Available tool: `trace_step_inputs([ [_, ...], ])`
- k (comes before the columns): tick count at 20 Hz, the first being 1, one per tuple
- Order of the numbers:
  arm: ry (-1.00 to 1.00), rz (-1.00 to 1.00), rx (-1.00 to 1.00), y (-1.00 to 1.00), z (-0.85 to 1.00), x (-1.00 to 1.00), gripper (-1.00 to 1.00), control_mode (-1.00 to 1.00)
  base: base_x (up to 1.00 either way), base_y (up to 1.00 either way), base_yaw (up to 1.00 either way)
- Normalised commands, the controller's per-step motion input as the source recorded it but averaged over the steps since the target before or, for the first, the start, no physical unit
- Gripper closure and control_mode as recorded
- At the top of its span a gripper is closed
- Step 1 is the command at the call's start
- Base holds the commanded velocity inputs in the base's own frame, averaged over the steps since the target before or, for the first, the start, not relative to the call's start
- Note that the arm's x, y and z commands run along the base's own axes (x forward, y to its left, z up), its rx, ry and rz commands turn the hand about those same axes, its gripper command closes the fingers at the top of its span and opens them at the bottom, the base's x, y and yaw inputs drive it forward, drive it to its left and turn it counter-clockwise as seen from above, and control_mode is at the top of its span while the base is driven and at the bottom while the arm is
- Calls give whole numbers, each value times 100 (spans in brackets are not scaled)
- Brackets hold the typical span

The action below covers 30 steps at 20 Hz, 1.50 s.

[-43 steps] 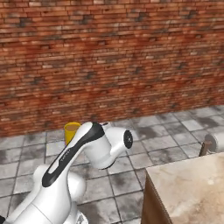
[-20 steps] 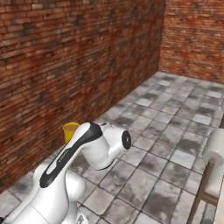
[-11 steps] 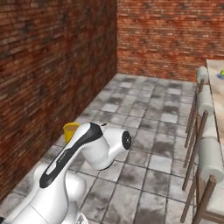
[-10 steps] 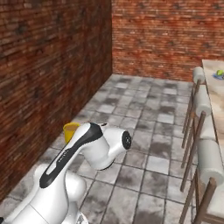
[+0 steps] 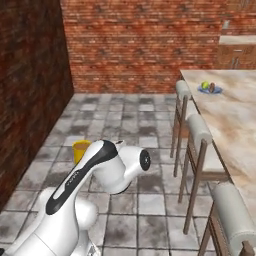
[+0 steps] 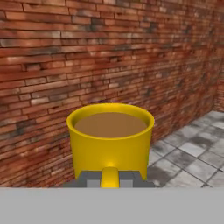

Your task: Pick up the brewed coffee from the coffee machine and place it next to the breakfast plate on the dining counter.

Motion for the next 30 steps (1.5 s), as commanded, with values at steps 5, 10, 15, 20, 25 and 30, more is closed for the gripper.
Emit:
trace_step_inputs([
  [5, 0, 0, 0, 0, 0, 0, 100, 100, 100, 34, -47],
  [10, 0, 0, 0, 0, 0, 0, 100, 100, 100, 42, -48],
  [15, 0, 0, 0, 0, 0, 0, 100, 100, 100, 50, -49],
  [20, 0, 0, 0, 0, 0, 0, 100, 100, 100, 51, -50],
  [25, 0, 0, 0, 0, 0, 0, 100, 100, 100, 52, -51],
  [30, 0, 0, 0, 0, 0, 0, 100, 100, 100, 51, -51],
])
